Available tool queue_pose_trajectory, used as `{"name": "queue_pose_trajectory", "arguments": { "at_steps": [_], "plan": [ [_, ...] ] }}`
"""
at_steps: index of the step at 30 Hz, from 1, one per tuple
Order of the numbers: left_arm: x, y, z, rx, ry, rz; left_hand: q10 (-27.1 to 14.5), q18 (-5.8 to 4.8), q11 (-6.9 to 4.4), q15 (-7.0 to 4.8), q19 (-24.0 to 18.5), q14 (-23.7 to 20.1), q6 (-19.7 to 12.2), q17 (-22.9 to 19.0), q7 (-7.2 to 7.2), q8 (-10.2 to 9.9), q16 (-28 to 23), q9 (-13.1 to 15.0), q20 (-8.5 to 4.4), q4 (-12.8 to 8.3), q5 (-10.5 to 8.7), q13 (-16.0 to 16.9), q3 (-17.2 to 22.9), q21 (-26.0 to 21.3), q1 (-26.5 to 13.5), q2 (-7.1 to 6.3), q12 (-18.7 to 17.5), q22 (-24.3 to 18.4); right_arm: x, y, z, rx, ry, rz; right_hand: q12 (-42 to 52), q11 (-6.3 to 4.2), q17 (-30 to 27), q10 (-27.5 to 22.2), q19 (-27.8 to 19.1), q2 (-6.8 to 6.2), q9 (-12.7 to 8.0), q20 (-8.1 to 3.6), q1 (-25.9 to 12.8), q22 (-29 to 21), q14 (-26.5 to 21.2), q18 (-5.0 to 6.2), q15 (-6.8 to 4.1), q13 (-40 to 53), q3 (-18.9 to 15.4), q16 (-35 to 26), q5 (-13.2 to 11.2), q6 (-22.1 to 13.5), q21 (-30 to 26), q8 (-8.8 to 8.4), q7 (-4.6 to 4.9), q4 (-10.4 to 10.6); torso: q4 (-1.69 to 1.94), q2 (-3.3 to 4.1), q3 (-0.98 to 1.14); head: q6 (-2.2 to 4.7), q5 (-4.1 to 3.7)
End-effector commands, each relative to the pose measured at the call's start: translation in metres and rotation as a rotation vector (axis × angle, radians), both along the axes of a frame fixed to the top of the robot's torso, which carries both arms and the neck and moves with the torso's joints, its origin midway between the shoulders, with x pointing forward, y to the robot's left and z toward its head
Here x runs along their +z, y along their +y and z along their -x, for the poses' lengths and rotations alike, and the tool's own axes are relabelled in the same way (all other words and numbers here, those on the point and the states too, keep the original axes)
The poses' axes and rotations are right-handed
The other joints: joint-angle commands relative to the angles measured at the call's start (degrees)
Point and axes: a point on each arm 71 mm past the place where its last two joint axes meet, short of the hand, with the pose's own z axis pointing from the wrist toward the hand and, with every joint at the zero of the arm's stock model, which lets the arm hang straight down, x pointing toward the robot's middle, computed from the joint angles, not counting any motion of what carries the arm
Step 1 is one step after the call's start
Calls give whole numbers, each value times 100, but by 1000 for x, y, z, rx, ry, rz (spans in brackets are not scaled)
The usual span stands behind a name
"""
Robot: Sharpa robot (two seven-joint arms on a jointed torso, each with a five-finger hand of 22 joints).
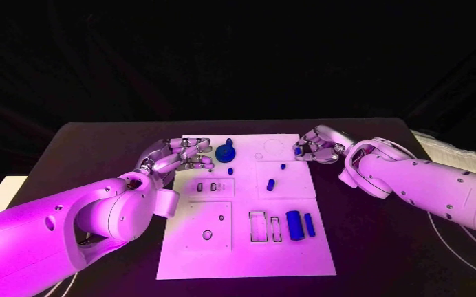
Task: Assemble the parts on the task board
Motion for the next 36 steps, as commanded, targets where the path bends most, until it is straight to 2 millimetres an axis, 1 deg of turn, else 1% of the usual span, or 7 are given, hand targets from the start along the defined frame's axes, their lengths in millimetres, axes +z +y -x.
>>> {"name": "queue_pose_trajectory", "arguments": {
  "at_steps": [1, 7, 14, 19, 24, 30, 36],
  "plan": [
    [1, -2, 0, -18, -6, 12, 1, 75, 22, 9, -32, -42, 2, 9, 19, -27, -30, 9, -11, -21, -17, -6, 5, 36, 34, 1, -38, 7, -1, 0, 0, -14, -23, 28, 33, -110, 1242, 79, -10, 145, 53, -54, 56, 106, 538, -95, -63, 17, 72, 26, -37, 104, 33, 84, -24, -27, 1, 1, -1, -4, 0],
    [1, -2, 0, -18, -6, 12, 2, 76, 22, 8, -34, -42, 2, 12, 19, -27, -31, 9, -12, -25, -17, -7, 9, 38, 36, 5, -40, 10, 3, 2, 2, -32, -45, 12, 37, -144, 1243, 104, -6, 189, 77, -82, 53, 112, 538, -96, -93, 25, 139, 26, -57, 184, 35, 132, -63, -77, 5, -3, -2, -10, 13],
    [0, -2, 0, -16, -6, 11, 2, 76, 22, 8, -35, -42, 3, 15, 19, -28, -33, 9, -12, -28, -17, -7, 14, 41, 39, 8, -42, 12, 22, 20, 10, -61, -60, -55, -228, -165, 1203, 12, -32, 251, 85, -112, -45, 58, 529, -85, -117, -191, 212, 4, -63, 174, 7, 123, -79, -89, 6, -16, -14, 2, 20],
    [-1, 2, -3, 2, -3, 12, 2, 76, 22, 7, -37, -42, 1, 20, 19, -30, -34, 9, -13, -35, -23, -8, 19, 44, 43, 9, -45, 16, 38, 47, 19, -51, -62, -93, -278, -167, 1201, 26, -28, 257, 86, -121, -137, 61, 528, -86, -122, -220, 230, 2, -87, 161, 6, 107, -79, -73, 11, -32, -23, 7, 37],
    [-2, 6, -6, 16, -3, 11, 2, 76, 22, 7, -37, -42, 1, 20, 19, -30, -34, 9, -13, -35, -23, -8, 19, 44, 43, 9, -45, 16, 44, 82, 28, -4, -73, -90, -316, -169, 1174, 21, -36, 244, 86, -124, -166, 45, 522, -83, -125, -245, 247, -12, -63, 150, -3, 95, -80, -85, 45, -74, -46, -30, 69],
    [-4, 11, -10, 35, -3, 8, 1, 76, 21, 7, -39, -42, 0, 25, 18, -33, -36, 8, -14, -43, -30, -8, 23, 48, 48, 8, -48, 19, 40, 120, 35, 57, -56, -61, -334, -169, 1162, 16, -39, 231, 86, -125, -175, 37, 520, -81, -125, -257, 249, -19, -56, 148, -7, 92, -79, -93, 66, -116, -67, -73, 130],
    [-5, 17, -14, 62, -4, 13, 9, 72, 26, 13, -53, -41, 0, 46, 22, -38, -43, 8, -9, -33, -62, -8, 6, 58, -4, -6, -55, 33, 25, 155, 46, 95, -15, -13, -424, -163, 1121, -27, -69, 196, 83, -126, -209, -20, 510, -70, -123, -321, 260, -40, -63, 132, -36, 76, -71, -112, 99, -157, -101, -150, 218]
  ]
}}
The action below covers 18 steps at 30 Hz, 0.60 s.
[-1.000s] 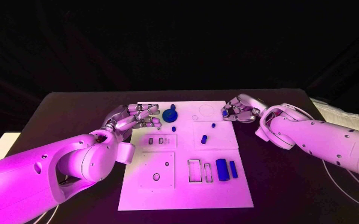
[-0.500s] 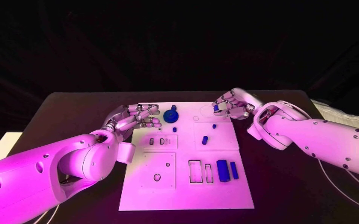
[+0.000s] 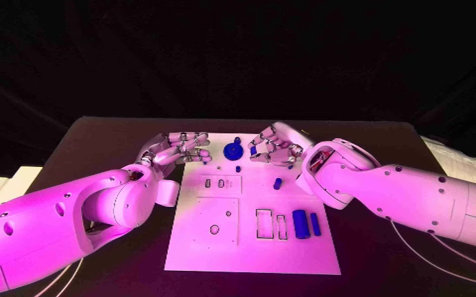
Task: Assemble the parts on the task board
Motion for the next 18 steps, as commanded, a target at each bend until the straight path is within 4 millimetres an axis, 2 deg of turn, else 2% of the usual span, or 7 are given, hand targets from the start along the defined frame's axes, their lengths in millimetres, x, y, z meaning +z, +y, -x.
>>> {"name": "queue_pose_trajectory", "arguments": {
  "at_steps": [1, 7, 12, 14, 18],
  "plan": [
    [1, 2, -1, 9, -11, 26, 9, 71, 26, 13, -51, -41, 0, 12, 23, -39, -24, 8, -7, -17, -29, -8, -11, 36, -6, -7, -33, 10, -9, 11, 3, -26, 8, 93, -42, -50, 1117, 7, -8, 5, 82, -22, -81, -15, 510, -70, -42, -359, 31, -40, 31, 99, -36, 47, -79, -1, 25, -38, -38, -51, 58],
    [1, 4, -2, 22, -10, 30, 10, 71, 26, 15, -54, -42, 0, 16, 23, -40, -26, 8, -6, -16, -35, -8, -15, 38, -15, -11, -34, 12, -23, 34, 10, -1, 2, 123, -62, -47, 1097, -3, -25, -14, 80, -21, -100, -45, 506, -64, -39, -368, 40, -51, 20, 92, -52, 38, -74, -13, 31, -61, -60, -129, 95],
    [1, 4, -2, 21, -9, 31, 11, 71, 26, 15, -55, -42, 0, 18, 22, -40, -27, 8, -6, -16, -37, -7, -16, 39, -17, -12, -35, 13, -32, 50, 16, 20, -9, 132, -48, -47, 1095, 4, -26, -15, 80, -21, -100, -48, 505, -63, -39, -356, 40, -52, 20, 91, -54, 38, -74, -14, 45, -42, -55, -128, 99],
    [1, 4, -2, 21, -8, 32, 11, 71, 26, 15, -55, -42, 0, 18, 22, -40, -27, 8, -6, -16, -37, -7, -16, 39, -17, -12, -35, 13, -35, 54, 17, 25, -4, 136, -49, -46, 1088, 4, -25, -21, 80, -21, -103, -47, 504, -64, -39, -356, 41, -56, 19, 92, -54, 37, -74, -17, 30, -48, -51, -145, 131],
    [1, 3, -2, 19, -7, 33, 11, 71, 26, 15, -55, -42, 0, 18, 22, -40, -27, 8, -6, -16, -37, -7, -16, 39, -17, -12, -35, 13, -40, 61, 18, 34, 10, 148, -49, -46, 1088, 4, -25, -21, 80, -21, -103, -47, 504, -64, -39, -356, 41, -56, 19, 92, -54, 37, -74, -17, 39, -49, -55, -157, 134]
  ]
}}
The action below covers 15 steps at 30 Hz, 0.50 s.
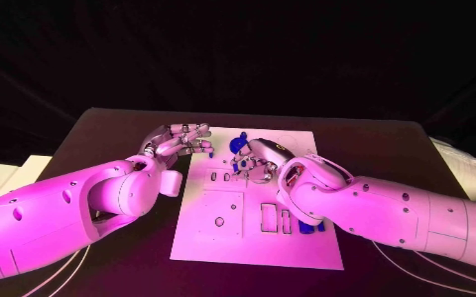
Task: Assemble the parts on the task board
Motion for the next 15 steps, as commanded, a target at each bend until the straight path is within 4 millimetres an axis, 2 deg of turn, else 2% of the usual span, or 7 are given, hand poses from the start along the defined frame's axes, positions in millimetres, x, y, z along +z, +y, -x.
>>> {"name": "queue_pose_trajectory", "arguments": {
  "at_steps": [1, 5, 15],
  "plan": [
    [2, -2, 1, -5, -11, 15, 11, 72, 26, 15, -37, -42, 0, 5, 22, -13, -23, 8, 13, -16, -27, -7, -16, 39, -17, -12, -35, 9, -3, 3, 0, -4, -13, 47, 3, -28, 1090, 2, -25, -1, 80, -21, -27, -7, 504, -64, -39, -355, 35, -33, 12, 103, -31, 37, -63, -9, -1, 2, 0, -17, 12],
    [2, -3, 1, -8, -10, 16, 11, 72, 26, 15, -37, -42, 0, 5, 22, -13, -23, 8, 13, -16, -27, -7, -16, 39, -17, -12, -35, 9, -8, 8, 0, 4, 6, 62, 7, -28, 1083, 5, -31, -6, 80, -21, -33, -17, 502, -62, -39, -350, 36, -37, 9, 103, -36, 36, -62, -11, -8, 2, 10, -37, 32],
    [2, -4, 1, -11, -7, 17, 11, 72, 26, 15, -37, -42, 0, 5, 22, -13, -23, 8, 13, -16, -27, -7, -16, 39, -17, -12, -35, 9, -19, 12, 3, 10, 47, 103, -28, -20, 1059, -12, -52, -22, 77, -18, -92, -57, 497, -54, -34, -371, 44, -51, -38, 94, -59, 22, -54, -5, -11, 1, 10, -77, 46]
  ]
}}
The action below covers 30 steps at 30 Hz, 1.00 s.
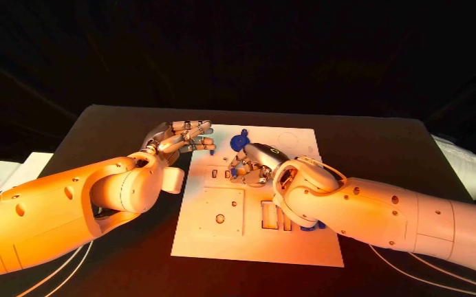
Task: Assemble the parts on the task board
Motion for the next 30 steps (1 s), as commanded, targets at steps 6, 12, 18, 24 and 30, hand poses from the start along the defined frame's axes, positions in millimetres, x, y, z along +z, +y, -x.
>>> {"name": "queue_pose_trajectory", "arguments": {
  "at_steps": [6, 12, 18, 24, 30],
  "plan": [
    [1, -2, 1, -9, -8, 12, 14, 72, 25, 14, -40, -43, 3, 12, 20, -13, -25, 9, 13, -21, -29, -7, -13, 42, -17, -8, -36, 14, -5, 0, 0, 1, 17, 65, -30, -19, 1050, -14, -39, 14, 75, 4, -66, -25, 495, -50, -32, -356, 48, -22, -55, 98, -44, 17, -44, -5, 0, -5, 2, -23, 16],
    [2, -3, 1, -11, -7, 12, 14, 72, 25, 14, -40, -43, 3, 12, 20, -13, -25, 9, 13, -21, -29, -7, -13, 42, -17, -8, -36, 14, -6, -2, -2, -11, 12, 79, -42, -19, 1050, -20, -43, 9, 74, 5, -70, -33, 495, -48, -31, -365, 49, -22, -60, 96, -49, 14, -43, -7, -1, -6, 0, -28, 8],
    [2, -2, 1, -12, -5, 12, 14, 72, 25, 14, -40, -43, 3, 12, 20, -13, -25, 9, 13, -21, -29, -7, -13, 42, -17, -8, -36, 14, -8, -5, -2, -17, 11, 115, -127, -11, 1022, -70, -62, -60, 68, 10, -114, -68, 488, -42, -26, -424, 50, -39, -66, 76, -71, -7, -32, -27, -1, -1, 1, -24, -9],
    [2, -3, 2, -14, -5, 13, 14, 72, 25, 14, -40, -43, 3, 12, 20, -13, -25, 9, 13, -21, -29, -7, -13, 42, -17, -8, -36, 14, -10, -3, -2, -8, 21, 141, -261, 14, 979, -151, -111, -145, 48, 23, -181, -162, 478, -23, -8, -518, 54, -65, -85, 12, -125, -61, 0, -37, 0, -2, 0, -25, -16],
    [2, -4, 2, -18, -3, 14, 14, 72, 25, 14, -40, -43, 3, 12, 20, -13, -25, 9, 13, -21, -29, -7, -13, 42, -17, -8, -36, 14, -11, -1, -1, 2, 30, 156, -397, 44, 953, -237, -159, -240, 27, 41, -265, -251, 472, -6, 16, -615, 27, -82, -87, -60, -177, -115, 36, -22, 5, -6, -2, -37, -19]
  ]
}}
